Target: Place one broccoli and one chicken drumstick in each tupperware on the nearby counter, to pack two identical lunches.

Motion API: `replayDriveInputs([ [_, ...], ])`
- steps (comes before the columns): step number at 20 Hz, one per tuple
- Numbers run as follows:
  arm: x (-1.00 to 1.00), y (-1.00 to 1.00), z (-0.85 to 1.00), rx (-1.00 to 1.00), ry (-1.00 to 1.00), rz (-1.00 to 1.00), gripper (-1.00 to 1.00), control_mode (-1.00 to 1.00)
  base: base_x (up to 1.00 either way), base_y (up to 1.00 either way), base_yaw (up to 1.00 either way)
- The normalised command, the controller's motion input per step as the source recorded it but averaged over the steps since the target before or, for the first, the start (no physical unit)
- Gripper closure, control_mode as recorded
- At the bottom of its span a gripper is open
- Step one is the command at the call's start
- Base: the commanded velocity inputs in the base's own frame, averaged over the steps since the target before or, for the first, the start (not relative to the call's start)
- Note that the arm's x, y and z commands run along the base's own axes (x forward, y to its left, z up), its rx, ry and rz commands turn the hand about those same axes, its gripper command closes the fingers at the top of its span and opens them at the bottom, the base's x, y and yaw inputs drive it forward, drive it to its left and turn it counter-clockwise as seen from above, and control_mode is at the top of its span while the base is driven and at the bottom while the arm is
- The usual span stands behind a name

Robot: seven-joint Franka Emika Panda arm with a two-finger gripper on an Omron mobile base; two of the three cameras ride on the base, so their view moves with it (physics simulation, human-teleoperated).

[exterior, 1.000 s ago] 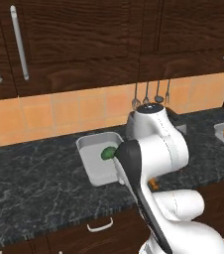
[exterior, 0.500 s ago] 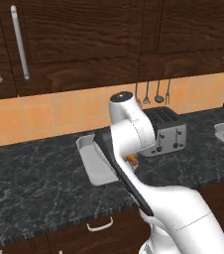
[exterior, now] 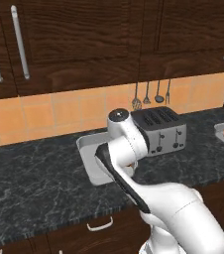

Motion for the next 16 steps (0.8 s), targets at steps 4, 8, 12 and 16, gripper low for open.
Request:
replayDriveInputs([
  [4,0.99,0.0,-0.01,0.08,0.21,0.26,1.0,-1.0,0.0,0.0,0.0],
  [8,0.62,0.24,0.0,0.0,0.64,0.26,1.0,-1.0,0.0,0.0,0.0],
  [12,0.1,0.34,-0.15,-0.04,0.42,0.12,1.0,-1.0,0.0,0.0,0.0],
  [16,0.24,0.2,-0.3,-0.03,0.03,0.05,1.0,-1.0,0.0,0.0,0.0],
])
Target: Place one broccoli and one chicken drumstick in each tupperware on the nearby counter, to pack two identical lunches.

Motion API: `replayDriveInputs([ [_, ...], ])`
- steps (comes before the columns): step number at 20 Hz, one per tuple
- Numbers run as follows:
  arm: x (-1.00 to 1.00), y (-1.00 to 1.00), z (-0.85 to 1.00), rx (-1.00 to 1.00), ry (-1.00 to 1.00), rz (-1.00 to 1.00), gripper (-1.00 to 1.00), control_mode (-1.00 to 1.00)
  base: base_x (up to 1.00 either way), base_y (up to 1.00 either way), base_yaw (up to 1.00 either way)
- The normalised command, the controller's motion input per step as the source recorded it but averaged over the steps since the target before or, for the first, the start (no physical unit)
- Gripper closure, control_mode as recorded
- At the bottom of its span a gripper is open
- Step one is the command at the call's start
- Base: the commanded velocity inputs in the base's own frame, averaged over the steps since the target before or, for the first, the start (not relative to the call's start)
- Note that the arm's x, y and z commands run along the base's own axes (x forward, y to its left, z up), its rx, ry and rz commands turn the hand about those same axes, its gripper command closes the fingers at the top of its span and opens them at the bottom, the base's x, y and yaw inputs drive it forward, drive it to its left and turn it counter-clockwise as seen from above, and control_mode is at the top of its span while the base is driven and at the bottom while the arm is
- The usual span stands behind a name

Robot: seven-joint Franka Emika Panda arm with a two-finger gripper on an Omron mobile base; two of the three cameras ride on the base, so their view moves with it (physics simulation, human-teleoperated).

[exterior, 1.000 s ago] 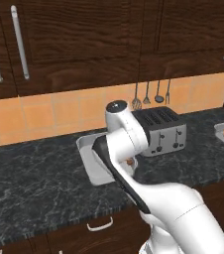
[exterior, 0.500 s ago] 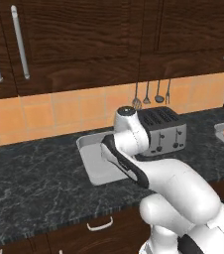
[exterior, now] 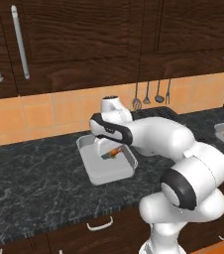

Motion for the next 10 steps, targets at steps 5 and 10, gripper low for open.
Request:
replayDriveInputs([
  [5,0.94,0.2,-0.15,-0.03,0.0,0.0,1.0,-1.0,0.0,0.0,0.0],
  [10,0.76,0.3,-0.38,-0.02,0.0,0.0,1.0,-1.0,0.0,0.0,0.0],
])
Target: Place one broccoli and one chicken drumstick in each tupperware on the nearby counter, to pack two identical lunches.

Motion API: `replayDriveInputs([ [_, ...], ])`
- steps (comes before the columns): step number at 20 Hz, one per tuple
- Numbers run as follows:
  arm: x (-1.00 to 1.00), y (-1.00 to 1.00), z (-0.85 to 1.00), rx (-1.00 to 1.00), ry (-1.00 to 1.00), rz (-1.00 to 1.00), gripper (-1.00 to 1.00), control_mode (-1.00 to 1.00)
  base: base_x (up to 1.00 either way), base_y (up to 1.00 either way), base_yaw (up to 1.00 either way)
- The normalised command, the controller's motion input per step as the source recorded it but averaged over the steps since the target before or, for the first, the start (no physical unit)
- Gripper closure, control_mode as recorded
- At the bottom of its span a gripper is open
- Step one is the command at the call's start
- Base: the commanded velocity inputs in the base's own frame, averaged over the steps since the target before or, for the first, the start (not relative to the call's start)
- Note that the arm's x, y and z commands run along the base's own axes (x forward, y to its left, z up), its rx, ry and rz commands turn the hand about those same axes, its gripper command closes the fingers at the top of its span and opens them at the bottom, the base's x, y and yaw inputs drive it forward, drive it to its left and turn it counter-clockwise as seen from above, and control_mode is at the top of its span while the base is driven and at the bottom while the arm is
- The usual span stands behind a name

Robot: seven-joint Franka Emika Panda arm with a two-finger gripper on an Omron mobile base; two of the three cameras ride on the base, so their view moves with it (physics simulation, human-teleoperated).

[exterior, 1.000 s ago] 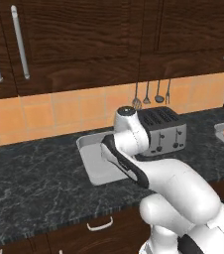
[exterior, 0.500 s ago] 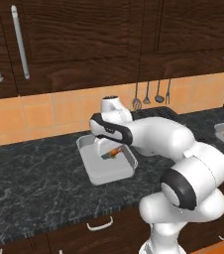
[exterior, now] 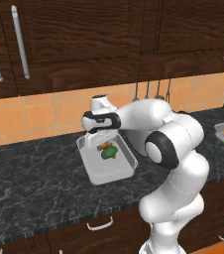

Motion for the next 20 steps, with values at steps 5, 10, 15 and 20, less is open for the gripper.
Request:
replayDriveInputs([
  [5,0.21,0.14,-0.5,-0.02,-0.06,0.0,1.0,-1.0,0.0,0.0,0.0],
  [10,0.05,0.02,-0.23,0.0,-0.15,0.0,1.0,-1.0,0.0,0.0,0.0],
  [15,0.0,0.0,-0.34,0.0,-0.23,0.0,1.0,-1.0,0.0,0.0,0.0],
  [20,0.0,0.0,-0.05,0.0,-0.02,0.0,-1.0,-1.0,0.0,0.0,0.0],
])
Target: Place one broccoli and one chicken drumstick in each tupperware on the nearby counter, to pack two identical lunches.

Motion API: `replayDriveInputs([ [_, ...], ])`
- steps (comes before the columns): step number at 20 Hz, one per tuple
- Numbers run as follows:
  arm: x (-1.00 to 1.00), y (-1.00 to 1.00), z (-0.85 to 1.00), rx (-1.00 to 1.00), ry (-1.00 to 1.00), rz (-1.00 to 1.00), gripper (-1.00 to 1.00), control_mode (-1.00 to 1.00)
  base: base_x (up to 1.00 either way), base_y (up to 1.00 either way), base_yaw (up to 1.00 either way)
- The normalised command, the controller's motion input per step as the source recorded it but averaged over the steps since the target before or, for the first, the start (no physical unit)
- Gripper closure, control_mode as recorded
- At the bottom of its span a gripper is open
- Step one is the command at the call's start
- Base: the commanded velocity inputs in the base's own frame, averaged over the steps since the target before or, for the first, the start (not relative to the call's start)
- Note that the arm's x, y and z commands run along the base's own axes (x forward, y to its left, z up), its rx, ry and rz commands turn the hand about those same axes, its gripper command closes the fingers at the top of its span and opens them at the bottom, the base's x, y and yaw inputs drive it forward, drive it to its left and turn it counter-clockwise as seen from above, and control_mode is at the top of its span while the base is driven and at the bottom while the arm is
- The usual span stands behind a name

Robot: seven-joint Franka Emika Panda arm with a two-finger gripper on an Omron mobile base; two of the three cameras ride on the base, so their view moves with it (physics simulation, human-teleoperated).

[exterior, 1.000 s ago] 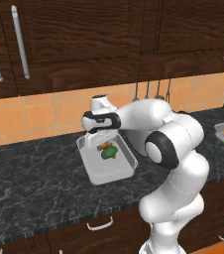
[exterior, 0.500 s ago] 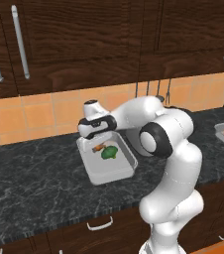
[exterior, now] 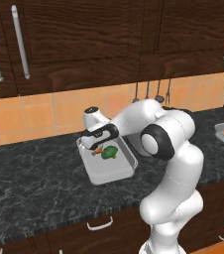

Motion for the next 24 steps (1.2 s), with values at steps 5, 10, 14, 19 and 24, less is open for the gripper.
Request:
replayDriveInputs([
  [5,0.0,0.0,0.02,0.0,-0.01,0.0,-1.0,-1.0,0.0,0.0,0.0],
  [10,-0.1,0.0,0.42,-0.06,0.0,0.0,-1.0,-1.0,0.0,0.0,0.0],
  [14,-0.95,-0.29,0.61,0.0,0.04,0.0,-1.0,-1.0,0.0,0.0,0.0],
  [19,-0.99,-0.26,0.05,0.0,-0.05,0.0,-1.0,-1.0,0.0,0.0,0.0],
  [24,-0.59,-0.07,-0.04,0.0,-0.14,0.0,-1.0,-1.0,0.0,0.0,0.0],
])
